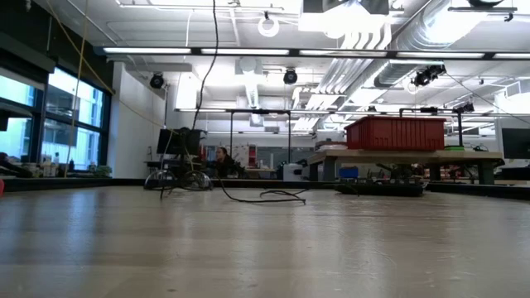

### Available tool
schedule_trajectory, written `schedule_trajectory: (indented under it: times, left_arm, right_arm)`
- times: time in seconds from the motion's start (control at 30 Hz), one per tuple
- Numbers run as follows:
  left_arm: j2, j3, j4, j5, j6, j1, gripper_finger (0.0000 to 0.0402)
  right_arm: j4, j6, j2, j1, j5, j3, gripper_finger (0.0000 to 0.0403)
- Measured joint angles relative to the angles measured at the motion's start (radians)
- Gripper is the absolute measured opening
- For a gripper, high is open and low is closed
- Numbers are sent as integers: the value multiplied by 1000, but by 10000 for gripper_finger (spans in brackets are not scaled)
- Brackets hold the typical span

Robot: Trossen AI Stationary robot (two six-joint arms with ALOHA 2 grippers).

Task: Coil cords
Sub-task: Coil the black wire on the black spool

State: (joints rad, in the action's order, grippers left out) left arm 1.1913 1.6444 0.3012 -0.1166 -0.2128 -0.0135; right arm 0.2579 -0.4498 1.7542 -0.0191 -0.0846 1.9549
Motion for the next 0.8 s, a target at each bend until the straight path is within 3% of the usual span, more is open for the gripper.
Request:
schedule_trajectory:
  times: [0.13,0.23,0.47,0.63,0.8]
  left_arm:
    - [0,0,-2,-58,45,6,1]
    - [-3,0,-22,-70,50,15,1]
    - [-23,0,-28,-41,56,21,1]
    - [-43,0,-28,-49,76,21,1]
    - [-60,0,-20,-50,80,21,1]
  right_arm:
    - [22,31,-2,-16,-148,0,0]
    - [101,34,-2,-23,-144,0,0]
    - [103,109,-2,-19,153,0,0]
    - [111,212,-20,-12,175,0,19]
    - [114,361,-50,0,190,1,84]
